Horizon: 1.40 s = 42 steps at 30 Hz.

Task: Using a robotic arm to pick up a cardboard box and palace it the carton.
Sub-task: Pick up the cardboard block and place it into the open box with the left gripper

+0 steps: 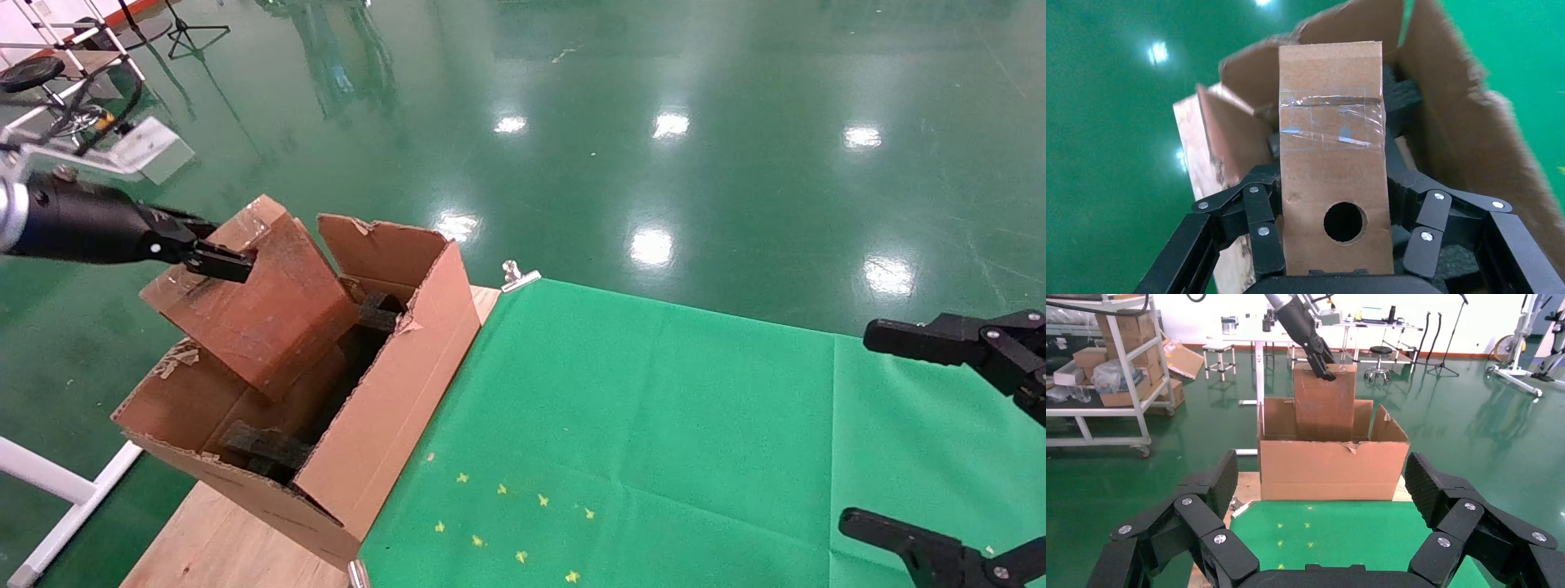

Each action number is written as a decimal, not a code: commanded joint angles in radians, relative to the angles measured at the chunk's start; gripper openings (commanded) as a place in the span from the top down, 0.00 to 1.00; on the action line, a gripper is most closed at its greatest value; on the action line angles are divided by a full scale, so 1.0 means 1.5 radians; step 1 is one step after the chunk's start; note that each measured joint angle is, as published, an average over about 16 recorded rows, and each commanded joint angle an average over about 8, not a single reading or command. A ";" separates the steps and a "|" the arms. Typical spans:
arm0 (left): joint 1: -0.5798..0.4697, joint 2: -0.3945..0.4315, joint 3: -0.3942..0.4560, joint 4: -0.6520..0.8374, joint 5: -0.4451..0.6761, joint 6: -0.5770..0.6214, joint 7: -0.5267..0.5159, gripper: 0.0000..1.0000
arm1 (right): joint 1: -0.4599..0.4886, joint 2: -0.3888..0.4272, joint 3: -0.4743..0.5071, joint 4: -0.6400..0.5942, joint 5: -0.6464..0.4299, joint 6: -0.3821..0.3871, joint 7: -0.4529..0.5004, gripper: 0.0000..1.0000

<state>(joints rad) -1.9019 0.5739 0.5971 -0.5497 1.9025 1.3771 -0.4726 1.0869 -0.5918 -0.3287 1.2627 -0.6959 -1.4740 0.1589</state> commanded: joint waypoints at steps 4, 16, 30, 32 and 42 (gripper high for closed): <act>0.011 0.021 0.014 0.081 0.035 -0.064 0.007 1.00 | 0.000 0.000 0.000 0.000 0.000 0.000 0.000 0.00; 0.013 0.061 0.020 0.215 0.061 -0.183 0.031 1.00 | 0.000 0.000 0.000 0.000 0.000 0.000 0.000 0.00; 0.094 0.117 0.003 0.290 0.032 -0.298 0.102 1.00 | 0.000 0.000 0.000 0.000 0.000 0.000 0.000 0.00; 0.106 0.125 0.003 0.302 0.030 -0.308 0.107 1.00 | 0.000 0.000 0.000 0.000 0.000 0.000 0.000 0.00; 0.156 0.153 0.000 0.358 0.026 -0.360 0.092 1.00 | 0.000 0.000 0.000 0.000 0.000 0.000 0.000 0.00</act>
<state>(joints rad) -1.6711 0.8020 0.5990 -0.0180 1.9440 0.8385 -0.3356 1.0871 -0.5915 -0.3294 1.2627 -0.6954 -1.4737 0.1586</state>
